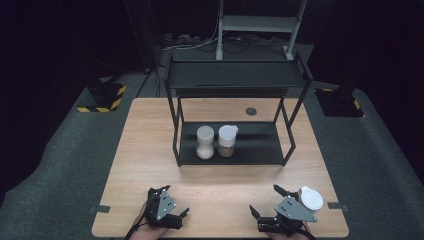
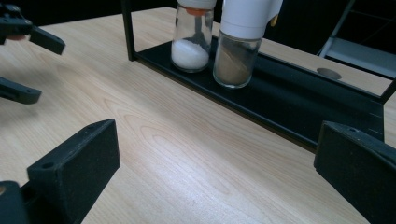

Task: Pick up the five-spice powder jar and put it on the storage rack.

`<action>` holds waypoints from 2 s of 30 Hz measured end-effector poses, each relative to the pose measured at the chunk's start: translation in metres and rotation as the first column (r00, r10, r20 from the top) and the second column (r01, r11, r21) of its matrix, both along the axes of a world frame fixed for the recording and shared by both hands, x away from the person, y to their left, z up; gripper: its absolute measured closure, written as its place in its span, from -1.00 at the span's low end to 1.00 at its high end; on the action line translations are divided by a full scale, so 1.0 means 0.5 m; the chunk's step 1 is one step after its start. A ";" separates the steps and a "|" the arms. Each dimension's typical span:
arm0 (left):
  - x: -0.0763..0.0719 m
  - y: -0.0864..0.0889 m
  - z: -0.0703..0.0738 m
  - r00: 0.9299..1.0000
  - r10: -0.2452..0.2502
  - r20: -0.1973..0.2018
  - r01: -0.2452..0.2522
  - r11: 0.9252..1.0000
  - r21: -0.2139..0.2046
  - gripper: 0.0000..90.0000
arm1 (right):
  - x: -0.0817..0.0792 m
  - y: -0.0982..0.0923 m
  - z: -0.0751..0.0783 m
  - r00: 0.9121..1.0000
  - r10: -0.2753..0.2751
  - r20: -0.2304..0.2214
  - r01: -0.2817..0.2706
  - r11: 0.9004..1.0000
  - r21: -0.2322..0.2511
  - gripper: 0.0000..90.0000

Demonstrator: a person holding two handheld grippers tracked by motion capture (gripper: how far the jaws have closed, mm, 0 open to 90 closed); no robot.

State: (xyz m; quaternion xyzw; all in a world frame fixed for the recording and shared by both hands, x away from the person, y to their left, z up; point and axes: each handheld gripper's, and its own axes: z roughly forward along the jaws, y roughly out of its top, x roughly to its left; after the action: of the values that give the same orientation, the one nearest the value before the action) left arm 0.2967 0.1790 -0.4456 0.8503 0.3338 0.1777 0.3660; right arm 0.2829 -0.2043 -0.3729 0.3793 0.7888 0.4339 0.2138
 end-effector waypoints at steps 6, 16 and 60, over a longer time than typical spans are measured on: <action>0.000 0.000 0.000 1.000 0.000 -0.002 0.000 1.000 -0.004 -0.96 | -0.006 -0.009 0.022 1.000 -0.004 0.018 0.004 1.000 0.021 -1.00; 0.000 0.001 0.000 1.000 -0.002 -0.001 0.002 1.000 -0.006 -0.96 | -0.014 -0.029 0.047 0.999 -0.017 0.042 0.016 0.999 0.028 -1.00; 0.000 0.002 0.000 1.000 -0.012 0.000 0.012 1.000 -0.008 -0.96 | -0.039 -0.185 0.078 0.971 -0.223 0.086 0.221 0.975 0.028 -1.00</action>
State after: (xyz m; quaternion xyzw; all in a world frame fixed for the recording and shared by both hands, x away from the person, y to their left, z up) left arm 0.2969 0.1798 -0.4456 0.8509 0.3294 0.1742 0.3704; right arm 0.2635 -0.2970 -0.3339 0.4473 0.7272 0.4308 0.2925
